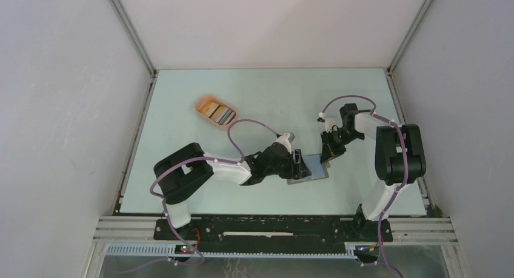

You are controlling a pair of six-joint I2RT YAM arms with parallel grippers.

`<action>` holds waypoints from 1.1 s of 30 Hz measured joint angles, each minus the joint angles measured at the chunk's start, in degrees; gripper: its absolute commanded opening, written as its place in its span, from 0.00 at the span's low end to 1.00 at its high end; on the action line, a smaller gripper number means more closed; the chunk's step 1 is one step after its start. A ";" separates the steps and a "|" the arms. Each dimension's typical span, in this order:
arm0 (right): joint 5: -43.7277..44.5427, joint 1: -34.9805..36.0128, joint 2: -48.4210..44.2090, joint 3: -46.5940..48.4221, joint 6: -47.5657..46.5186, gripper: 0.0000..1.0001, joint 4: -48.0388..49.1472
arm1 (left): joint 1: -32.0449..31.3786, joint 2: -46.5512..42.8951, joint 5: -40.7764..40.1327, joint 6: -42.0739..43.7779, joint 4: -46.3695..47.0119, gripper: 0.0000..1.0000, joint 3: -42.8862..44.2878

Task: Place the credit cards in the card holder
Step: Turn over the card slot in the card holder.

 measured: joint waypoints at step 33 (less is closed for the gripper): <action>-4.57 -1.79 -2.91 0.00 -0.46 0.14 -0.22 | 3.43 10.16 11.78 0.50 12.83 0.70 6.75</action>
